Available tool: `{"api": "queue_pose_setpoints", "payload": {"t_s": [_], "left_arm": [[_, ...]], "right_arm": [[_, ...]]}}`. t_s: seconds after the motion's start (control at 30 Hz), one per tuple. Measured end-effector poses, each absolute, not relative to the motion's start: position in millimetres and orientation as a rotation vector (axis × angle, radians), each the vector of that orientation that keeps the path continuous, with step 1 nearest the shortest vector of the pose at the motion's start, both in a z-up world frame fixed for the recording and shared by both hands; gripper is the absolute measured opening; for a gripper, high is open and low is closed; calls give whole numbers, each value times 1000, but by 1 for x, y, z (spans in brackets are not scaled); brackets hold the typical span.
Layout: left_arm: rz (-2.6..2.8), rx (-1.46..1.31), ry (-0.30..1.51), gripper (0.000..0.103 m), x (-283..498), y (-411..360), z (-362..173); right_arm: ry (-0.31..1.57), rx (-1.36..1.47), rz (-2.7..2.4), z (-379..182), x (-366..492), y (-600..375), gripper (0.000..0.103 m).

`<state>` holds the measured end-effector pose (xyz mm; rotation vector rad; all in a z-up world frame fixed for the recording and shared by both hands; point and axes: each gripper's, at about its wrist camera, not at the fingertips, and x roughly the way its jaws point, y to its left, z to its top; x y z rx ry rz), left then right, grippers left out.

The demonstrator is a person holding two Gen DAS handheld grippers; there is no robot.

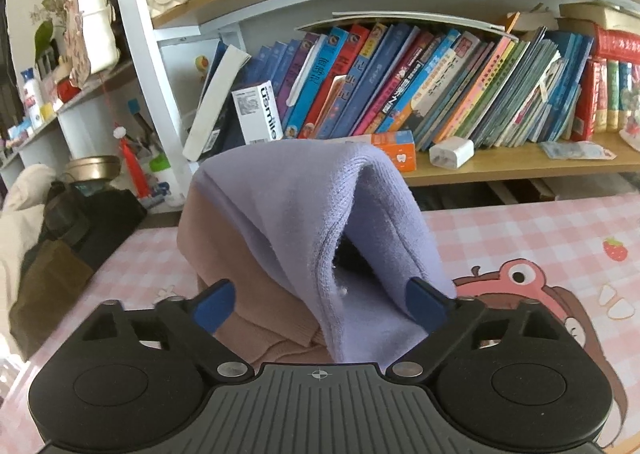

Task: Fold clothes
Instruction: 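Move both tools toward the sweater and grasp its lavender edge with the left gripper, then grasp the sweater hem with the right gripper while the left gripper holds the lavender edge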

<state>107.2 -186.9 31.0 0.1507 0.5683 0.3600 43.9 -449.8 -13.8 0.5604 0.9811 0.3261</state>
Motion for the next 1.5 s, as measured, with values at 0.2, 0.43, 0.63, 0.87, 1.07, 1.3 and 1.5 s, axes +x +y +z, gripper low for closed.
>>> {"api": "queue_pose_setpoints", "payload": {"t_s": [0.2, 0.43, 0.63, 0.87, 1.07, 1.3, 1.5], "left_arm": [[393, 168, 555, 16, 110, -173, 32], [227, 239, 502, 5, 75, -185, 48], [171, 275, 448, 5, 33, -196, 67], [139, 335, 479, 5, -15, -211, 62], [131, 326, 480, 5, -59, -213, 71], [155, 294, 476, 5, -87, -211, 82], [156, 299, 462, 6, -97, -212, 88]], "right_arm": [[995, 590, 370, -17, 45, -451, 103], [1043, 802, 473, -24, 52, -455, 103], [1087, 1071, 572, -33, 65, -453, 103], [1145, 1188, 627, -34, 75, -432, 103], [1196, 1185, 641, -34, 76, -415, 101], [1269, 1230, 630, -46, 72, -403, 98], [1308, 1213, 616, -49, 73, -394, 81]]}}
